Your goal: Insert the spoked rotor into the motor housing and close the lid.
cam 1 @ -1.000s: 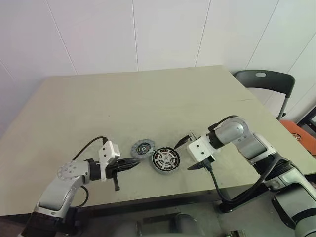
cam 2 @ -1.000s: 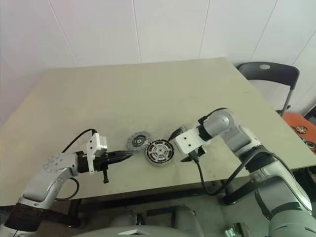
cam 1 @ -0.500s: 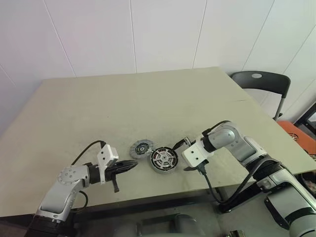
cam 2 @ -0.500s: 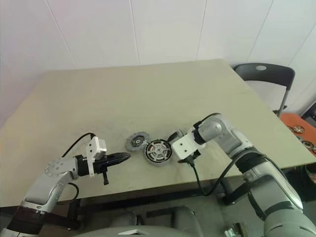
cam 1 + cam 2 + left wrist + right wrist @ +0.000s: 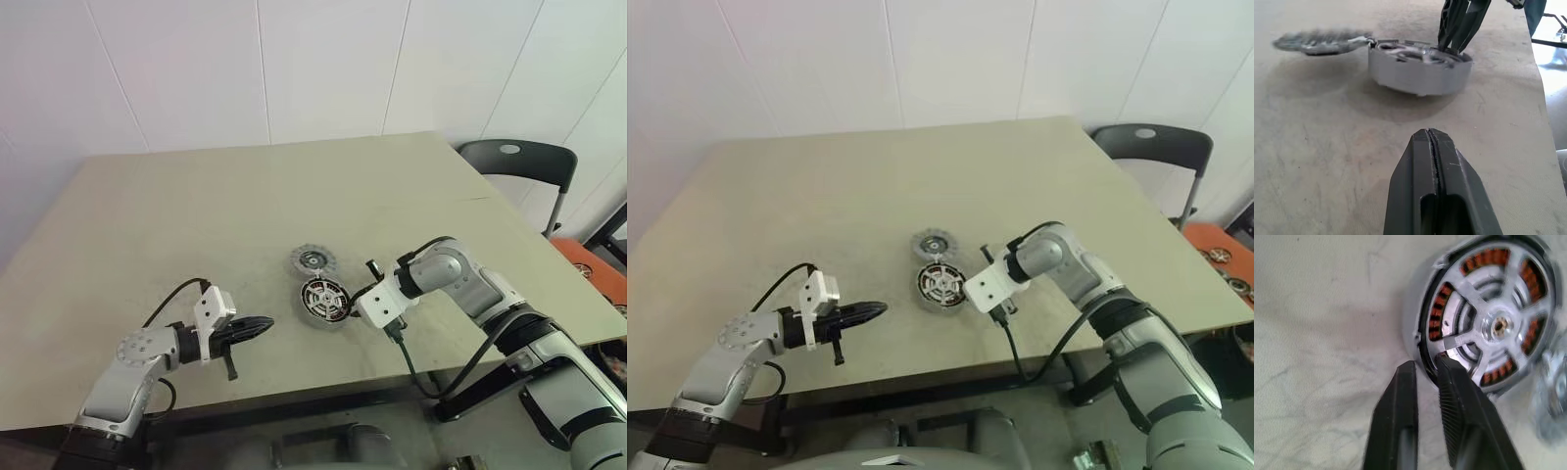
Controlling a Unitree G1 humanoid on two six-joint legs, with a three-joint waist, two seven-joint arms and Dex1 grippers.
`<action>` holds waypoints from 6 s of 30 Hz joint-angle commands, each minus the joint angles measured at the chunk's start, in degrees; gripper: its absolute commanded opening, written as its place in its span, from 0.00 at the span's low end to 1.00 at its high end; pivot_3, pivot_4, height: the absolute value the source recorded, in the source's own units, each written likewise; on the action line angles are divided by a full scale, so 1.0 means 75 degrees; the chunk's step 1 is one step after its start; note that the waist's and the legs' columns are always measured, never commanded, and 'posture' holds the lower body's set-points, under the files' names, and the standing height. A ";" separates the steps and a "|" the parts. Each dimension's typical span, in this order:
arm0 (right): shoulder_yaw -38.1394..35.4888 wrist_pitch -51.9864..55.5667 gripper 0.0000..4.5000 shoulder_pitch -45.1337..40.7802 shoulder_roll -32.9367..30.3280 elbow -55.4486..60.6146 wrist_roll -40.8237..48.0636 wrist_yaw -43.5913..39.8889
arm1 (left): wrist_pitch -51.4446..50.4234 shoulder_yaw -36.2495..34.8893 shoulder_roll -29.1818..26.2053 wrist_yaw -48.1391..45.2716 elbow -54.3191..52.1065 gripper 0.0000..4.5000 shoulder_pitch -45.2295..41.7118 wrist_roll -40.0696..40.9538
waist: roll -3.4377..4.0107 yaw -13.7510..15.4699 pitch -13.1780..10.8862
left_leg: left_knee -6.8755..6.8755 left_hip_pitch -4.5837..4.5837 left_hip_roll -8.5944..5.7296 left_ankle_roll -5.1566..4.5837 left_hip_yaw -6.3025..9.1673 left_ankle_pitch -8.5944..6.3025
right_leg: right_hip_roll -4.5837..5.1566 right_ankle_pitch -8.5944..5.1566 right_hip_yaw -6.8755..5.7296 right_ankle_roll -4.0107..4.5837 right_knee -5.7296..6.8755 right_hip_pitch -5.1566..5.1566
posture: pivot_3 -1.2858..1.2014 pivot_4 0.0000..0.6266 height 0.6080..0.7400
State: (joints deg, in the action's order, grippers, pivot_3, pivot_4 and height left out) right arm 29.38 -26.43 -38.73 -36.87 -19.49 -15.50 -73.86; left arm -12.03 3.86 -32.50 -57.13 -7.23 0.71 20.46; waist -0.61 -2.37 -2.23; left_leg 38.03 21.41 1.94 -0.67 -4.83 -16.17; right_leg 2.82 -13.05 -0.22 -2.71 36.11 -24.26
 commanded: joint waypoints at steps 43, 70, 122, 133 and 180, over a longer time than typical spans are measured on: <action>-0.1032 1.1483 0.02 -0.1294 0.2376 0.0685 0.2669 0.0069 | -0.0500 0.0130 -0.0040 0.0739 -0.0746 0.00 -0.0288 -0.0128 | -0.0002 -0.0017 -0.0001 | -0.0064 -0.0015 0.0000 0.0014 0.0032 -0.0009 | -0.0023 0.0058 -0.0026 0.0075 0.0006 -0.0111 | 0.52 0.00 1.00; -0.1619 1.3128 0.58 -0.1306 0.2107 0.0741 0.5270 0.0448 | -0.0446 0.0075 -0.0054 0.0748 -0.0650 0.00 -0.0236 -0.0269 | -0.0005 -0.0021 0.0000 | -0.0071 -0.0002 -0.0013 0.0021 0.0034 -0.0014 | -0.0030 0.0052 -0.0028 0.0053 0.0000 -0.0124 | 0.52 0.00 1.00; -0.6698 1.4614 0.44 0.0348 0.2866 0.0817 0.8722 0.7365 | -0.0113 0.0400 0.0129 0.0396 -0.0084 0.00 -0.0442 -0.0489 | -0.0001 -0.0025 -0.0005 | -0.0117 0.0009 -0.0012 0.0005 0.0042 -0.0028 | -0.0038 0.0061 -0.0013 -0.0019 -0.0086 -0.0094 | 0.52 0.00 1.00; -0.4113 1.1308 0.01 0.0456 0.1846 0.2342 0.6804 0.5630 | -0.0112 0.0381 0.0108 0.0435 -0.0109 0.00 -0.0413 -0.0521 | 0.0002 -0.0021 -0.0007 | -0.0109 0.0012 -0.0017 0.0005 0.0037 -0.0028 | -0.0031 0.0047 -0.0013 -0.0022 -0.0094 -0.0091 | 0.52 0.00 1.00; -0.1519 0.7029 0.99 0.1286 0.1479 0.1672 0.3492 0.2750 | -0.0324 -0.0066 -0.0034 0.0382 -0.0321 0.00 -0.0630 -0.0092 | -0.0008 -0.0010 -0.0004 | -0.0065 -0.0010 -0.0018 0.0008 0.0035 -0.0027 | -0.0032 0.0046 -0.0012 0.0006 -0.0035 -0.0080 | 0.52 0.00 1.00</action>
State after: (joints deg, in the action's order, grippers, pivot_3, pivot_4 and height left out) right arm 17.64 27.22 -27.48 -26.69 -6.70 11.54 -53.50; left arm -14.71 4.82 -32.20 -54.18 -7.61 -3.96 19.02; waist -0.67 -2.45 -2.26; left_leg 37.60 21.33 1.80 -0.61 -4.57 -16.38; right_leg 2.58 -12.71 -0.31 -2.66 35.90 -24.85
